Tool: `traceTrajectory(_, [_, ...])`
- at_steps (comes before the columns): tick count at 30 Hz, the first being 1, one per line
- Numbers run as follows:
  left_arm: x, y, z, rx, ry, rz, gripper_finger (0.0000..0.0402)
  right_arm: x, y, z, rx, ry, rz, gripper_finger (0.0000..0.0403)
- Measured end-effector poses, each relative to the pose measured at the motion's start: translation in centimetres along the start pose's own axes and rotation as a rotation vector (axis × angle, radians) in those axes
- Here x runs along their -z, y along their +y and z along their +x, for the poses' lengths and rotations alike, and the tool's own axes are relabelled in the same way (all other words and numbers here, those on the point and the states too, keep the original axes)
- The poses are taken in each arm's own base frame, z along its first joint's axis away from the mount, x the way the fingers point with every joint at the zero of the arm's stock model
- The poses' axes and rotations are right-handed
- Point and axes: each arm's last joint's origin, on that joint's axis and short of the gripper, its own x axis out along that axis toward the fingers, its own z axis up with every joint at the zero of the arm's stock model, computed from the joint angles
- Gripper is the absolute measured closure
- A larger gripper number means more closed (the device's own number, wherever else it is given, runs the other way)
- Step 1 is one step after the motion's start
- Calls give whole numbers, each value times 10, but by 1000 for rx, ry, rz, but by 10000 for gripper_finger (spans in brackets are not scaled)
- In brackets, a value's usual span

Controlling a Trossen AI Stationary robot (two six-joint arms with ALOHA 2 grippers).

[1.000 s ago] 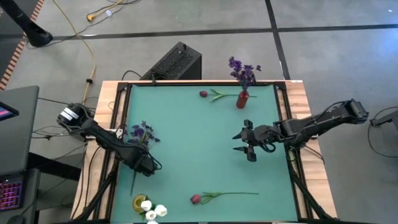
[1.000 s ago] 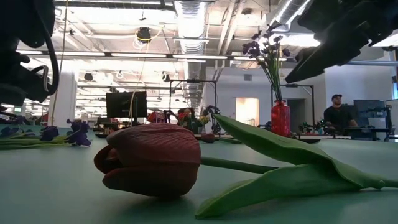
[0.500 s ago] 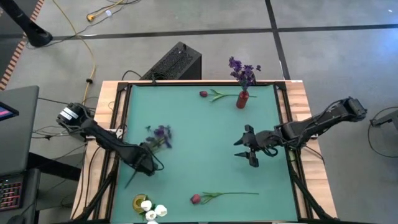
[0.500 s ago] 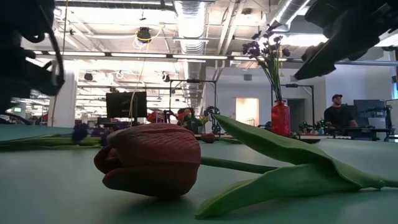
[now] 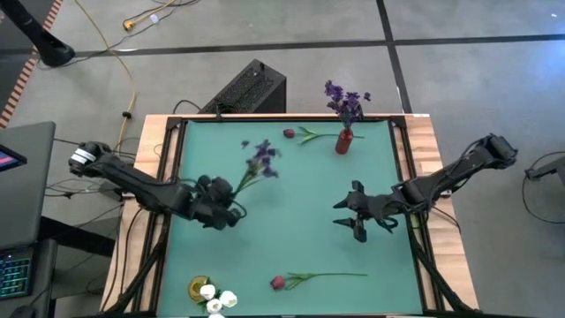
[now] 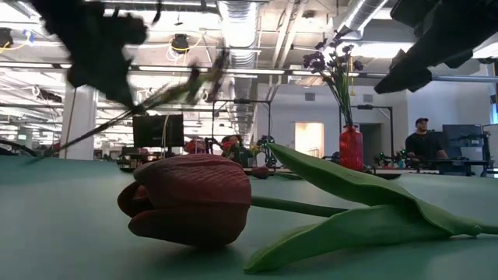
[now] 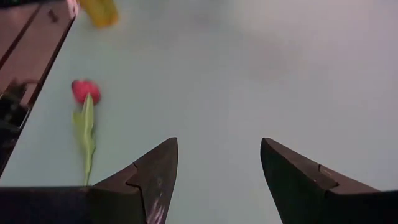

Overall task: Sort flowers into vase by color
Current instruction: Put the purple flowers into the red vase

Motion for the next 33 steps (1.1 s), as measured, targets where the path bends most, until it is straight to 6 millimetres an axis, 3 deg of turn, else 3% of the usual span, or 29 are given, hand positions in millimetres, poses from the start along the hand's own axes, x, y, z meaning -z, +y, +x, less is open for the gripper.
traceTrajectory(11, [-61,-33,-15,401,-480,123,401,-32,16,10,-42,-356,-115,148])
traceTrajectory(19, [-73,-59,-14,667,-696,183,401,-55,18,50,-18,-544,-175,148])
traceTrajectory(26, [-72,-68,-6,704,-745,217,401,-84,21,73,-123,-550,-198,148])
traceTrajectory(33, [-72,-71,-2,713,-764,235,401,-99,24,86,-120,-546,-206,148])
